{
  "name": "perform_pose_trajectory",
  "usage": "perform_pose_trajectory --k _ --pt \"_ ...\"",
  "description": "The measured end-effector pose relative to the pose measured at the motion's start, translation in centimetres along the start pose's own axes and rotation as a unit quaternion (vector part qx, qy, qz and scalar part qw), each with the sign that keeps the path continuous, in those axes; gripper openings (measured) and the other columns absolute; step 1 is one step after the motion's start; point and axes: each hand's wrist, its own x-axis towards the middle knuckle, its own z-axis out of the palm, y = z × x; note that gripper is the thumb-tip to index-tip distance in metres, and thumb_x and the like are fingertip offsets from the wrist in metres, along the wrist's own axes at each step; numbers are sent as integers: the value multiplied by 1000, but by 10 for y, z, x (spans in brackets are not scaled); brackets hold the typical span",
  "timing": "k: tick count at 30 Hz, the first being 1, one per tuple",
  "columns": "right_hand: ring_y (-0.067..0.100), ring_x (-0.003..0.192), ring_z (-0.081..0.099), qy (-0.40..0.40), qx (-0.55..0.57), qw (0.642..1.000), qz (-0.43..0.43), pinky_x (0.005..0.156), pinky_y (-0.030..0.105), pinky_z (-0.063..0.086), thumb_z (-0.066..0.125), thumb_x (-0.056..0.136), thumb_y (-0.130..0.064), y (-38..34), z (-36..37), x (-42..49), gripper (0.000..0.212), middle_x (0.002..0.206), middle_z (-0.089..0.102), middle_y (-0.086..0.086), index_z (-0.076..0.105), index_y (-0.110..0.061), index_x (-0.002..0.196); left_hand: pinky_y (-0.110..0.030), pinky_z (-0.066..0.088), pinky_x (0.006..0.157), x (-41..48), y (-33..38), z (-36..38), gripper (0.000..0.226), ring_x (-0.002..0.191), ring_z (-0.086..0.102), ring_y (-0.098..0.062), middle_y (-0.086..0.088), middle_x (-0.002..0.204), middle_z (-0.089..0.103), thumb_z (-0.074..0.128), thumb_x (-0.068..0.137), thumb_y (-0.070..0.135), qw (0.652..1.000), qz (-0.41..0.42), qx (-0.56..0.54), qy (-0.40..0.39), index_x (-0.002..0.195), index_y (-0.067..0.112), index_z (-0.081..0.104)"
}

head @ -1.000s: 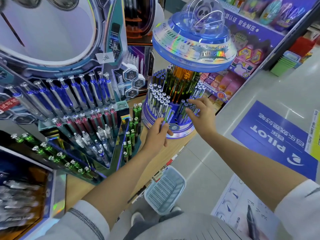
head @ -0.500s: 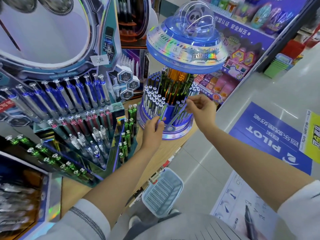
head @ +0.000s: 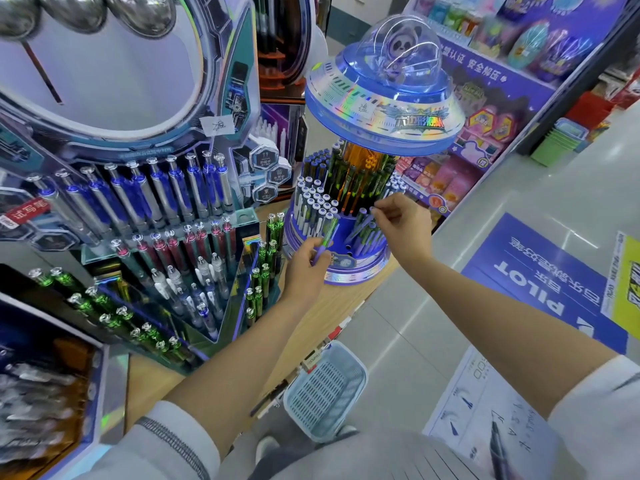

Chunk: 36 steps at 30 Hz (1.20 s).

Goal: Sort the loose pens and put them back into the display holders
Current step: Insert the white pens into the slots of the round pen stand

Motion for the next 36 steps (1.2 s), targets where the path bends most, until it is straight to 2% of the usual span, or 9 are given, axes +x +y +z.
perform_pose_trajectory --k 5,13,18,21,25,28,30,33,36 --pt "0 69 59 6 -28 1000 -10 68 15 49 66 89 -11 -4 0 4 7 80 67 -4 70 -10 94 -15 42 69 3 -1 1 27 80 54 -12 -3 93 59 52 98 14 1000 2 -11 -11 124 6 54" --pt "-2 70 57 6 -47 998 -38 67 2 43 67 89 -9 -3 2 8 9 85 68 -1 71 -8 96 -9 44 70 8 0 1 28 88 56 -11 -6 101 62 53 97 12 999 0 -34 -11 124 6 54" --pt "6 74 61 -35 -65 996 -44 71 7 47 68 88 -9 0 5 9 12 90 70 1 73 -9 98 -7 43 69 10 -1 2 25 86 56 -11 -6 98 62 54 97 12 999 4 -35 -7 120 4 55" --pt "16 77 63 -53 -89 994 -43 73 24 53 68 87 -8 4 7 8 13 92 65 1 74 -9 99 -14 45 74 10 1 1 23 86 57 -12 -4 97 62 54 97 12 999 -2 -43 -9 119 9 56" --pt "21 98 59 -101 -153 982 -55 80 21 39 69 88 -15 11 8 9 22 116 60 8 73 -12 110 -24 46 81 9 5 1 23 89 57 -13 -5 100 63 53 97 12 999 -10 -52 -12 120 10 55" --pt "24 114 53 -151 -175 971 -66 93 28 40 69 88 -22 16 8 7 31 126 55 8 69 -15 118 -20 46 77 10 4 1 24 88 58 -12 -6 101 63 54 97 14 999 -4 -39 -17 120 9 55" --pt "18 114 52 -138 -140 978 -72 95 28 41 68 89 -29 15 5 4 34 125 56 5 67 -17 121 -17 43 70 9 5 2 26 81 55 -10 -2 93 61 54 97 14 999 7 -24 -30 122 8 56" --pt "5 99 58 -131 -23 991 -31 83 11 42 67 90 -33 2 0 -3 32 109 63 -5 66 -19 118 -20 41 66 7 10 5 21 73 51 -10 5 78 55 54 97 15 998 22 -15 -62 118 12 58" --pt "7 78 68 -176 99 978 48 71 15 50 67 90 -23 -8 -2 -7 21 85 71 0 67 -15 109 -17 40 60 3 16 11 15 60 51 1 14 65 56 54 97 12 994 29 -24 -100 110 16 59"
